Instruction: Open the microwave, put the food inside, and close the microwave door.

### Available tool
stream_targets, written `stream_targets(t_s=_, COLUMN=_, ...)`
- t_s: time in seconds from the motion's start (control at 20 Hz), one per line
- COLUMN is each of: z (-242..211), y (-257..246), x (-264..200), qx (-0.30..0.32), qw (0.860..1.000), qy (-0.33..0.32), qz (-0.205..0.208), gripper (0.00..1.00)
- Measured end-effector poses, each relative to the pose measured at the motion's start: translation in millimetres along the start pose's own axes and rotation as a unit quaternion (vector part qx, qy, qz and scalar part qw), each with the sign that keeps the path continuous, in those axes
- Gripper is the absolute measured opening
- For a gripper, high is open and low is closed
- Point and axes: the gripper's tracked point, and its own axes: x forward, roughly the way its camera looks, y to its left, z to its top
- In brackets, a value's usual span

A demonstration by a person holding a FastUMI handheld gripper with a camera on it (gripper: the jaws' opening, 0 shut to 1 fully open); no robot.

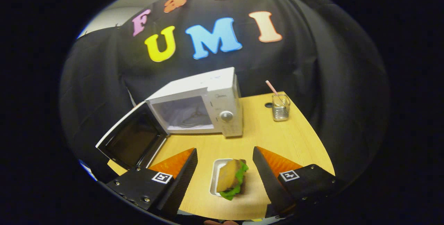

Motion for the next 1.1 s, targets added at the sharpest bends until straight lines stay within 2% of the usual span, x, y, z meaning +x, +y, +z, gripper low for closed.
stream_targets(t_s=0.1, z=-28, y=-24, x=11, qx=0.016, qw=0.999, qy=0.037, qz=-0.019, gripper=0.96)
stream_targets(t_s=0.25, z=-67, y=-22, x=26, qx=0.060, qw=0.994, qy=0.093, qz=0.003, gripper=0.95)
stream_targets(t_s=0.45, z=-90, y=-12, x=44, qx=0.099, qw=0.987, qy=0.126, qz=0.024, gripper=0.92)
stream_targets(t_s=0.55, z=-98, y=-7, x=52, qx=0.100, qw=0.983, qy=0.149, qz=0.026, gripper=0.79)
stream_targets(t_s=0.6, z=-98, y=-3, x=50, qx=0.104, qw=0.981, qy=0.162, qz=0.036, gripper=0.67)
stream_targets(t_s=0.7, z=-94, y=3, x=55, qx=0.100, qw=0.981, qy=0.160, qz=0.050, gripper=0.37)
stream_targets(t_s=0.8, z=-89, y=4, x=52, qx=0.071, qw=0.984, qy=0.157, qz=0.044, gripper=0.17)
stream_targets(t_s=0.95, z=-73, y=22, x=44, qx=0.083, qw=0.985, qy=0.145, qz=0.049, gripper=0.17)
stream_targets(t_s=1.1, z=-50, y=56, x=41, qx=0.140, qw=0.978, qy=0.125, qz=0.089, gripper=0.17)
